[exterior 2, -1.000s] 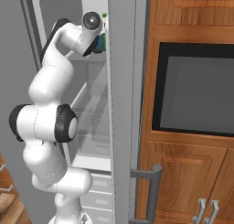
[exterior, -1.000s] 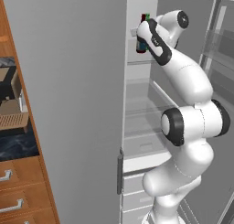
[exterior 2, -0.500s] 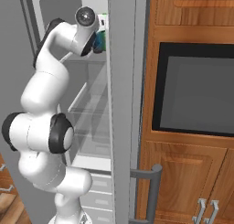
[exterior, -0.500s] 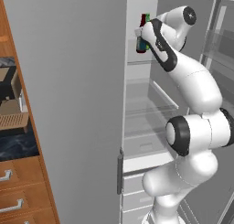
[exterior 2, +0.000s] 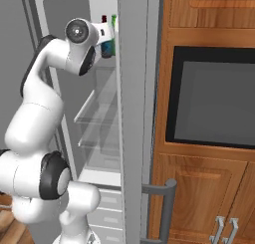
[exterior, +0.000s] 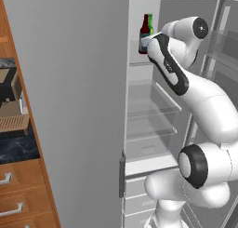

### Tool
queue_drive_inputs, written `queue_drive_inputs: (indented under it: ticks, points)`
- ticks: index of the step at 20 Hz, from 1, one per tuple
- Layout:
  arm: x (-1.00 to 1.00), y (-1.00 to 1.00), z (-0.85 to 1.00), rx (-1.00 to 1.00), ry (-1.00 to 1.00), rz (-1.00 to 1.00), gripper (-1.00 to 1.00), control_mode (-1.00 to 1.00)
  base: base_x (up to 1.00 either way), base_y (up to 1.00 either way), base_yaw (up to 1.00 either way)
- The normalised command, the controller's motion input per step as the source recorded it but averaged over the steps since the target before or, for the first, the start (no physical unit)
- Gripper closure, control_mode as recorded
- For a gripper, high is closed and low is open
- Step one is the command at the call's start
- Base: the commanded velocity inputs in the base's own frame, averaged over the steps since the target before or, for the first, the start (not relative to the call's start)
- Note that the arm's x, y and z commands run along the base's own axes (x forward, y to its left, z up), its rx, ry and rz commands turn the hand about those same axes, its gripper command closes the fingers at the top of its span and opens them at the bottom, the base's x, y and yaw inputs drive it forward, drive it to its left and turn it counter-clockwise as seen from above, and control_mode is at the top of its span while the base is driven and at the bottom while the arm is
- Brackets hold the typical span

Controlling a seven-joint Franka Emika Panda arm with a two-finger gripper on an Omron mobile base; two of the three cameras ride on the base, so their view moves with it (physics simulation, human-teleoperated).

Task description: Place the beers on the top shelf of the fridge to keep them out of children's reach, and place the tomato on lower shelves for easy access.

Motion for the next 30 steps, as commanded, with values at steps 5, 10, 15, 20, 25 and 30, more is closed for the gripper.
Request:
queue_drive_inputs:
  ticks: [5, 10, 15, 20, 25, 30]
  points:
    - [-0.97, 0.00, -0.11, 0.00, -0.12, -0.03, -1.00, -1.00, 0.00, 0.00, 0.00]
    - [-1.00, 0.00, 0.00, 0.00, -0.01, -0.06, -1.00, -1.00, 0.00, 0.00, 0.00]
    - [-1.00, -0.01, 0.01, 0.00, 0.05, -0.07, -1.00, -1.00, 0.00, 0.00, 0.00]
    - [-0.93, 0.00, 0.00, -0.04, 0.14, -0.04, -1.00, -1.00, 0.00, 0.00, 0.00]
    - [-0.86, -0.10, 0.00, -0.03, 0.22, -0.03, -1.00, -1.00, 0.00, 0.00, 0.00]
    - [-0.59, 0.00, -0.15, -0.07, 0.21, -0.02, -1.00, -1.00, 0.00, 0.00, 0.00]
